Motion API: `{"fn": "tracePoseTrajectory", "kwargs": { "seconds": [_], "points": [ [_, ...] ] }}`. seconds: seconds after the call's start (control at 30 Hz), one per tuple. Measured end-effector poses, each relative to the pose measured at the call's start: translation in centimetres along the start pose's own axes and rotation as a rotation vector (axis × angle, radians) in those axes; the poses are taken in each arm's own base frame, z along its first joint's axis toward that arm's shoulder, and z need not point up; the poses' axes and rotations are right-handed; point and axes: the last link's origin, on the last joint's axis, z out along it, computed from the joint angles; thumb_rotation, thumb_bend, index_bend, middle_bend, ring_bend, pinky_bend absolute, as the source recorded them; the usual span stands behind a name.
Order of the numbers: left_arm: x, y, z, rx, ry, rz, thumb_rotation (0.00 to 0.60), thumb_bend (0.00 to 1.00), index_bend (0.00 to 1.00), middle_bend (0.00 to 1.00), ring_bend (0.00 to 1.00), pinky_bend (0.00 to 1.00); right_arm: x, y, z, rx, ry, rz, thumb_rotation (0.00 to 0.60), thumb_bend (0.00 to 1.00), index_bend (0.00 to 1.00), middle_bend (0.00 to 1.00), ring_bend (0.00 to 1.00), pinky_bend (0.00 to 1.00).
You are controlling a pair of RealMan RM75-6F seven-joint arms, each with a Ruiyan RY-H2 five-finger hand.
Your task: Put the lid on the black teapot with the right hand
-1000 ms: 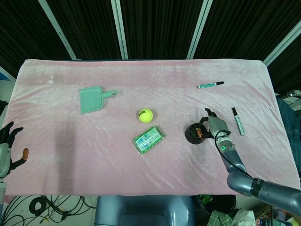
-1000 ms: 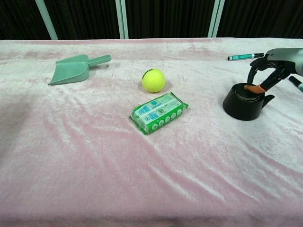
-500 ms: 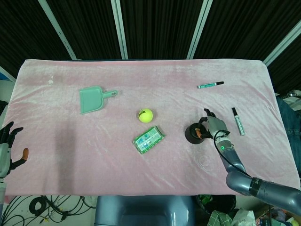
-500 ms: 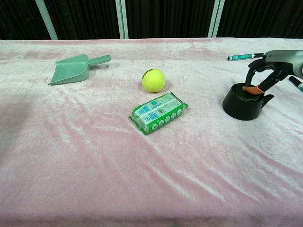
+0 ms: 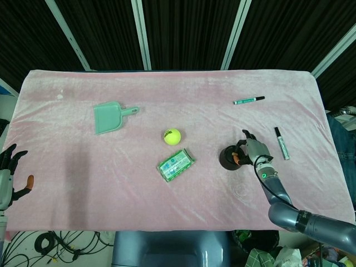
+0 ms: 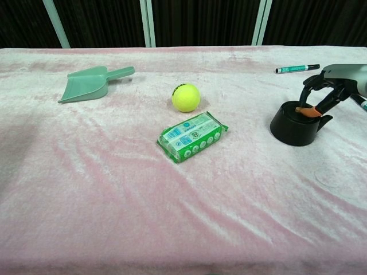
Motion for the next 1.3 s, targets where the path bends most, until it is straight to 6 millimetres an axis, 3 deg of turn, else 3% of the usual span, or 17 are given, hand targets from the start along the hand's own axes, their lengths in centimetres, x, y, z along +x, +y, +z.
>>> {"fn": "tracePoseTrajectory", "kwargs": {
  "seconds": [0.33,0.53,0.8,1.03,1.2,1.3],
  "points": [
    [0.0,0.0,0.0,0.001,-0.001,0.002,0.6,0.44,0.16,0.0,0.0,0.1,0.2,0.0,-0.1,0.013,0.007,-0.012,0.6,0.17,0.06,0.0,0.02,0.18],
    [0.0,-0.1,0.0,0.002,0.002,0.001,0.6,0.44,0.16,0.0,0.0,0.1,0.6,-0.1,-0.5,0.026,0.018,0.003,0.6,0.15,0.02,0.0,0.02,0.18],
    [0.1,0.0,-0.1,-0.004,0.006,0.015,0.6,0.44,0.16,0.0,0.0,0.1,3.5,-0.7,-2.6,0.082,0.11,0.063,0.6,0.17,0.02,0.0,0.02,0.18],
    [0.1,0.0,-0.2,-0.006,0.018,0.015,0.6,0.44,0.16,0.0,0.0,0.1,5.6,1.0,-7.7,0.134,0.246,0.008,0.6,0.17,0.02,0.0,0.02,0.18],
    [0.2,0.1,-0.3,-0.011,0.023,0.014,0.6,0.44,0.16,0.0,0.0,0.1,5.1,4.7,-12.8,0.14,0.417,-0.132,0.6,0.18,0.02,0.0,0.02,0.18],
    [0.2,0.1,-0.4,-0.014,0.028,0.016,0.6,0.44,0.16,0.0,0.0,0.1,3.6,7.9,-16.2,0.093,0.491,-0.199,0.6,0.18,0.02,0.0,0.02,0.18]
  ]
}}
